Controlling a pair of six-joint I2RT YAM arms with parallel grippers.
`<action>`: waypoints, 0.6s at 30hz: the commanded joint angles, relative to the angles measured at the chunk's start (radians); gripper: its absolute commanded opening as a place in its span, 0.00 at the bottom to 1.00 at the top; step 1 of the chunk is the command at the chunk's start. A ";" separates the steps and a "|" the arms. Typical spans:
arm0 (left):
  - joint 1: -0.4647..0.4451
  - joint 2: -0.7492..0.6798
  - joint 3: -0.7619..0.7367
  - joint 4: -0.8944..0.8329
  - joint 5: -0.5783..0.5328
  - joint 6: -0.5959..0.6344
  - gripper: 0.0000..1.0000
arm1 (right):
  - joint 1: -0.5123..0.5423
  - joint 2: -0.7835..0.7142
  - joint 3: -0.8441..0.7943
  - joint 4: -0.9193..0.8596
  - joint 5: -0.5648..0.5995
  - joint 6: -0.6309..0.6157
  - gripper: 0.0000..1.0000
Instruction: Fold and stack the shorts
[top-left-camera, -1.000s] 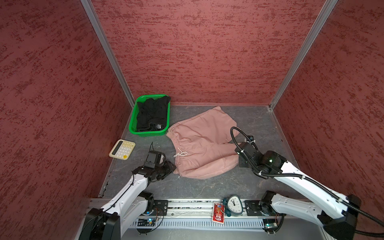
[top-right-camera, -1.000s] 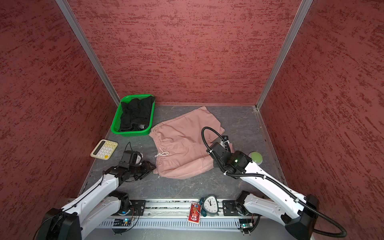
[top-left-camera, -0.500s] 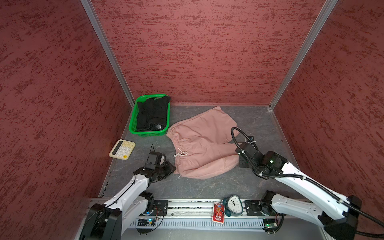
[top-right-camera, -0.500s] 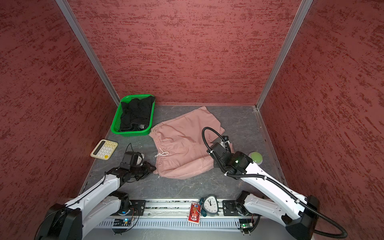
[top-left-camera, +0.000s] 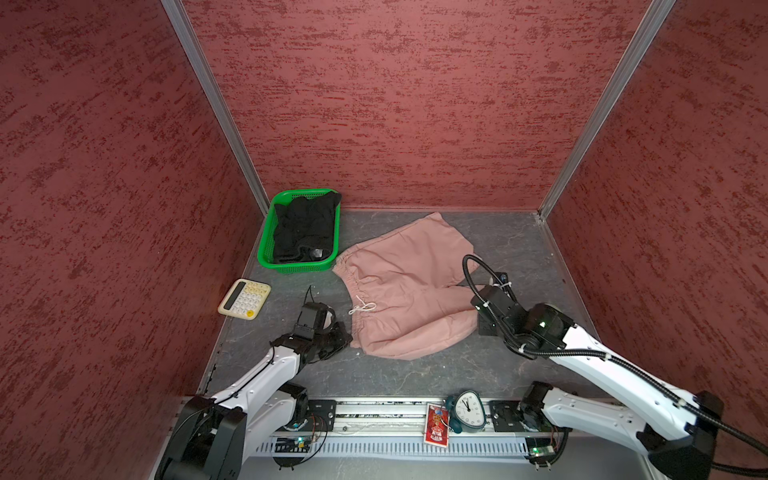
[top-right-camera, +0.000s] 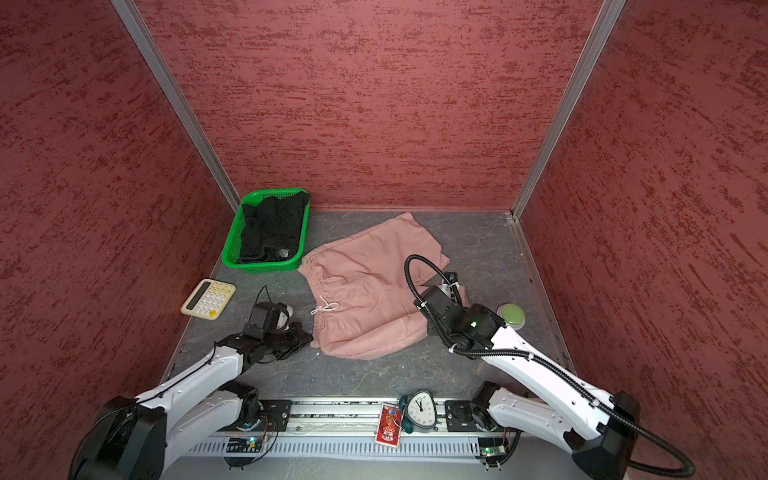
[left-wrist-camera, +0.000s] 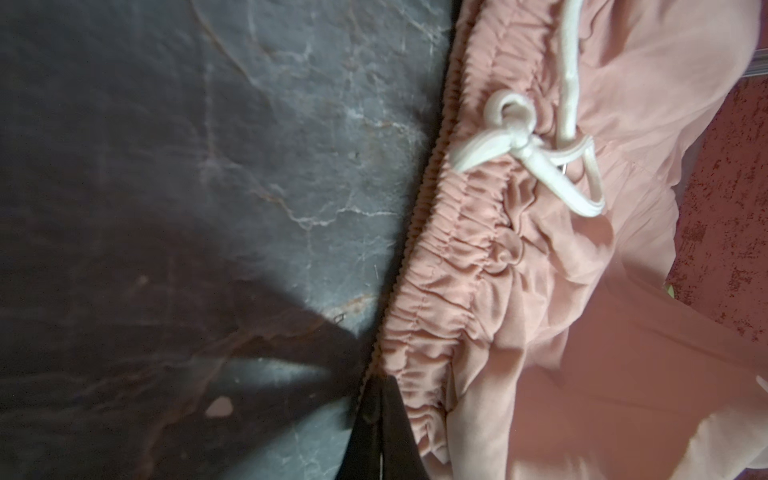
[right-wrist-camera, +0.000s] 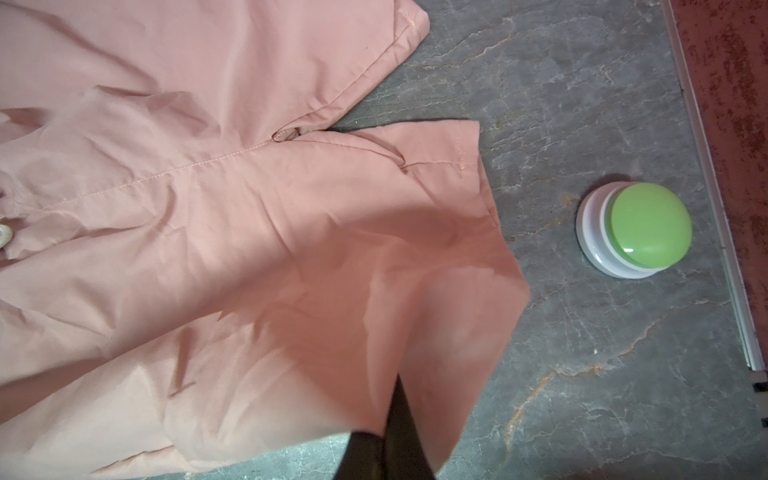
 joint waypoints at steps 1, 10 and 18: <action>0.003 -0.050 0.061 -0.093 -0.027 0.047 0.00 | -0.007 -0.037 -0.006 0.002 0.052 0.011 0.00; 0.005 -0.093 0.135 -0.186 -0.023 0.109 0.00 | -0.007 -0.079 -0.011 -0.001 0.070 0.006 0.00; 0.016 -0.182 0.343 -0.420 -0.058 0.174 0.00 | -0.008 -0.112 0.104 -0.037 0.139 -0.047 0.00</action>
